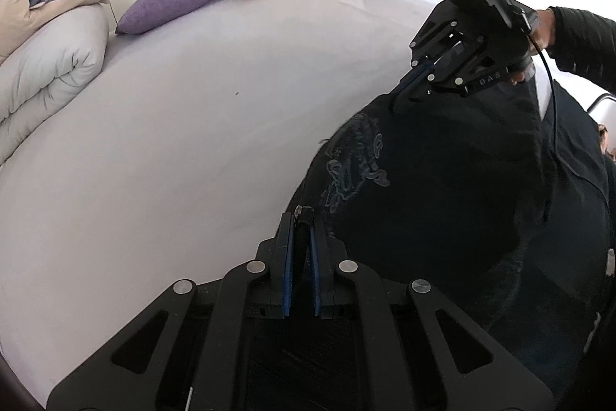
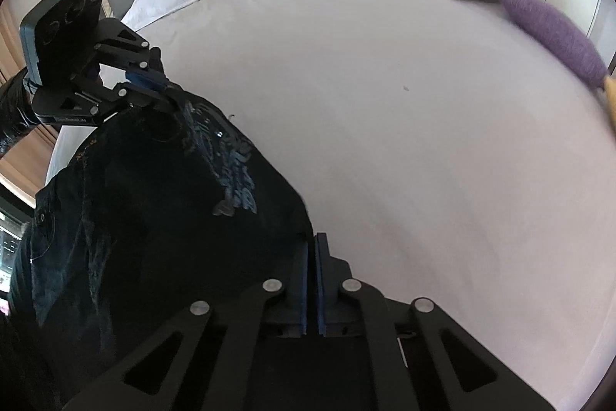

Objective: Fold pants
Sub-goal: 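Lift the jeans off the bed with both tools, hanging them by the waistband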

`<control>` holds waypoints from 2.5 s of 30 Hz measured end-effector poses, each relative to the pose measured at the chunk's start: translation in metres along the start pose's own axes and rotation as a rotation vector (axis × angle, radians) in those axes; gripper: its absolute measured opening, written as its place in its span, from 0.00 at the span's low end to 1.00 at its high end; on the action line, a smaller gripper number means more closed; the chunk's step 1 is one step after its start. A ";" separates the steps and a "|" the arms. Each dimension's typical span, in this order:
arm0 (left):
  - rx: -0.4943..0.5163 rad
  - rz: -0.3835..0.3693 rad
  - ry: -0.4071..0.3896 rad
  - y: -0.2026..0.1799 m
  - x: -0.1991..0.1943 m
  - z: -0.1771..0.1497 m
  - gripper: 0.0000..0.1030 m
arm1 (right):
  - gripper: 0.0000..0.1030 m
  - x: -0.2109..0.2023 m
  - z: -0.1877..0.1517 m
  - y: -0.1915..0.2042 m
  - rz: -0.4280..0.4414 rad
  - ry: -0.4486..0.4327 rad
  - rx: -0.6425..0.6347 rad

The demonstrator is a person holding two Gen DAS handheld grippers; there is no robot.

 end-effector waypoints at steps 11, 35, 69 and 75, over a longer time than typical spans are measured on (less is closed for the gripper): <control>0.012 0.003 -0.020 -0.034 -0.065 -0.020 0.06 | 0.04 0.006 0.005 0.109 -0.102 -0.055 -0.151; 0.156 -0.011 0.087 -0.172 -0.162 -0.184 0.06 | 0.03 0.054 -0.148 0.284 -0.540 0.409 -0.935; 0.203 0.010 0.142 -0.209 -0.208 -0.248 0.14 | 0.06 0.078 -0.175 0.312 -0.535 0.422 -0.885; 0.074 0.040 0.135 -0.173 -0.244 -0.237 0.15 | 0.07 0.082 -0.168 0.310 -0.564 0.371 -0.827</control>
Point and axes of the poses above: each gripper's, at about its wrist camera, not at the fingertips, and x roughly the way its jaws point, y to its left, z to its top, the point moved 5 cm from there along x, roughly the way its jaws point, and after that the axes turned 14 degrees about z, right-handed, at the moved point
